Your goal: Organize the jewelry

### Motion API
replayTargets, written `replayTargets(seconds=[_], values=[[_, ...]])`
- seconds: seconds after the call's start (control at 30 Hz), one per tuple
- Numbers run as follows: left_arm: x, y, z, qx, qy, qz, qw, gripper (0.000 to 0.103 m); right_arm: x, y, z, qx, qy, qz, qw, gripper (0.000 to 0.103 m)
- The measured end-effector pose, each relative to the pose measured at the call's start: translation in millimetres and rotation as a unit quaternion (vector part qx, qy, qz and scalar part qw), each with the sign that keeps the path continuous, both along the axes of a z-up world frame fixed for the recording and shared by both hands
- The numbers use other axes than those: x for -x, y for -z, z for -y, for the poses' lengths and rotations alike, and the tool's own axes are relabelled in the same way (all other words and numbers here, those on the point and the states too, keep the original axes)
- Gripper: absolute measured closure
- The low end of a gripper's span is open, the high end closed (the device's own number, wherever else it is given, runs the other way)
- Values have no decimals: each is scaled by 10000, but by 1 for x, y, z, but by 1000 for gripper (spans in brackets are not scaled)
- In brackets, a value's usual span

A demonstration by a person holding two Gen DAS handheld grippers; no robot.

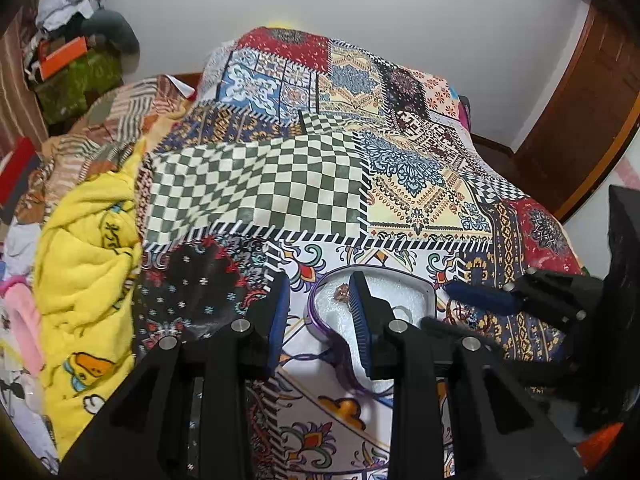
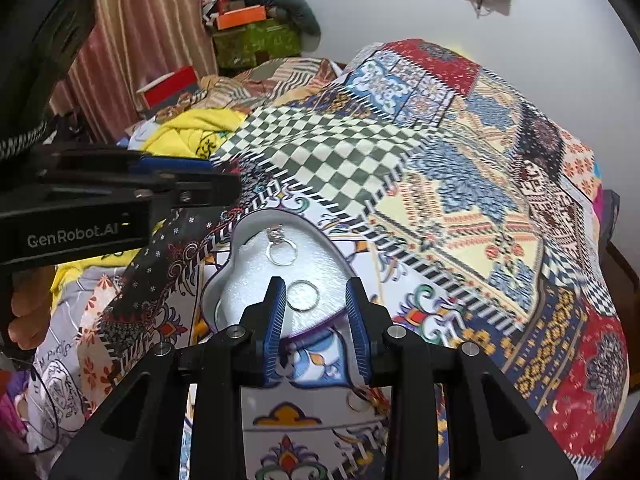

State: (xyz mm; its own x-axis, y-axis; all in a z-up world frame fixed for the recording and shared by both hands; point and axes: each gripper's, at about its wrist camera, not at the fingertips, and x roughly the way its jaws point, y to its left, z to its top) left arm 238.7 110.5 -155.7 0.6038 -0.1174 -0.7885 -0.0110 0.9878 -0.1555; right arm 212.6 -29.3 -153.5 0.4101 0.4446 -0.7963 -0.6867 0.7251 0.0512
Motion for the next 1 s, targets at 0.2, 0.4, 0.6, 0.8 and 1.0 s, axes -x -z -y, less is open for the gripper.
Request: replayTargets(seconds=[0.2,0.4,0.6,0.8,1.0], values=[[14,-9,18,-187,88,152,9997,69,5,-19,32,-118,289,180,9994,74],[29,-7,46,-209,371,213,9989,68,12,-27,66,-88,544,340,9979,65],[41,5,81,-30,776,129,9969,68,18,-24,96,-25,730,271,9970,65],[52,18,111,23,1106,39,9938,68,26,-9,119,-9,840,32,9965,65],[55,33,130,-29,1271,-39,9919,68,30,18,125,1,751,-303,9967,65]])
